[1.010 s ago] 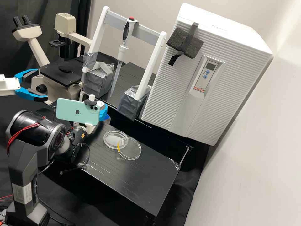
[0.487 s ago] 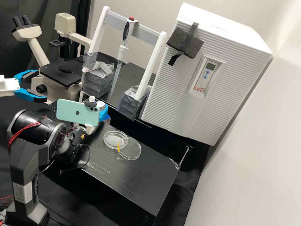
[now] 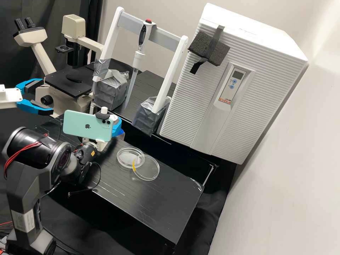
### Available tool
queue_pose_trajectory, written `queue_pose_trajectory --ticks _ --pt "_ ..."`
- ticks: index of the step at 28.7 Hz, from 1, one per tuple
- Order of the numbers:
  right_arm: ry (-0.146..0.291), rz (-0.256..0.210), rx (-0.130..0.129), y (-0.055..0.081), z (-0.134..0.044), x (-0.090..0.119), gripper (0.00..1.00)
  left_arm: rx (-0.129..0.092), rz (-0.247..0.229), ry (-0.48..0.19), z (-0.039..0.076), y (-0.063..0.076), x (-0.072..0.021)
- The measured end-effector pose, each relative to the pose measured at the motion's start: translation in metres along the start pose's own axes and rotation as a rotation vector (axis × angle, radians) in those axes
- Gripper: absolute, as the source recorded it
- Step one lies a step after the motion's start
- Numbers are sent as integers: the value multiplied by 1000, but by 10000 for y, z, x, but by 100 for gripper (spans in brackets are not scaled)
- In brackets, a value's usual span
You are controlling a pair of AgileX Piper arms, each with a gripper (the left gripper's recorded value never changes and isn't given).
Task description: Close the bottle
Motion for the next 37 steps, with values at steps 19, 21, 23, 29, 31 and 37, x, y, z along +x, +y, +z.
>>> queue_pose_trajectory --ticks 19,21,23,29,31,37 --pt "-1 -1 0 -12 10 79 0 4 10 -1 7 26 -7" --pt "-3 -4 0 -18 15 87 0 6 14 -2 10 37 -11" --pt "-2 -3 0 -17 14 103 0 7 16 -2 12 43 -12" --pt "-4 -6 0 -17 14 108 0 7 16 -2 12 43 -12" --pt "0 -9 0 -26 2 108 0 7 16 -2 12 43 -12" --pt "15 -21 1 -50 -48 103 0 7 16 -2 12 43 -12"
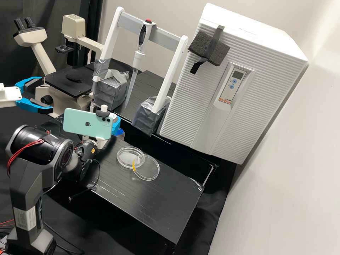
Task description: Close the bottle
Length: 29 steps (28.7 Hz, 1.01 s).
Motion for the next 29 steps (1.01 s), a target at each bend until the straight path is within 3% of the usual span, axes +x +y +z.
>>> queue_pose_trajectory --ticks 24,29 --pt "-40 -10 0 -11 99 -36 0 -9 6 -1 23 4 20" --pt "-45 -14 53 -24 108 -51 0 -7 10 -5 27 14 31"
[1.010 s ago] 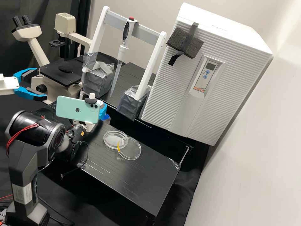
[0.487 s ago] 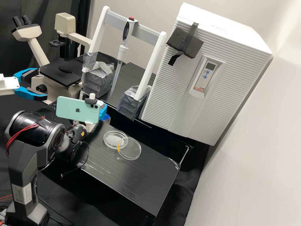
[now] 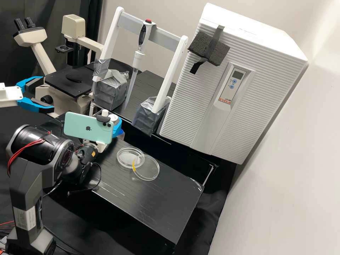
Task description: Close the bottle
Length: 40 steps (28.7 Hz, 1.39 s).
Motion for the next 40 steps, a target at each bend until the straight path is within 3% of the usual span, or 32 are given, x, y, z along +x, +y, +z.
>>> queue_pose_trajectory --ticks 5,8,28,40 --pt "0 0 41 0 0 0 0 2 4 -1 -4 10 15" --pt "0 0 54 0 0 0 0 2 4 -1 -6 11 20" --pt "-4 3 57 47 56 -2 0 2 5 -7 8 12 26" --pt "60 -19 55 -9 -122 -24 0 1 5 -6 7 12 26"
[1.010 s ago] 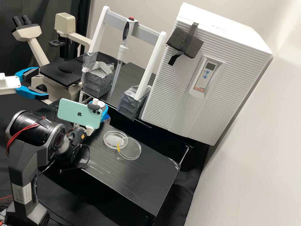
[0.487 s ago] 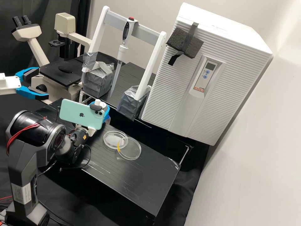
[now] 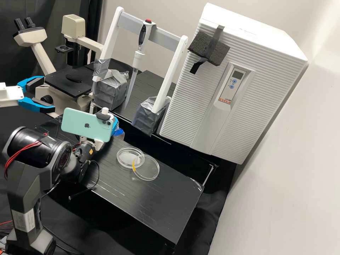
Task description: Close the bottle
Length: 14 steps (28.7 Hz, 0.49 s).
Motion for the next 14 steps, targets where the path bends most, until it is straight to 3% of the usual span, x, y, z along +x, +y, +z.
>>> queue_pose_trajectory --ticks 8,14 --pt "0 0 0 1 1 0 0 0 0 0 0 0 0" --pt "-24 19 -3 51 65 -4 0 0 0 0 0 0 0"
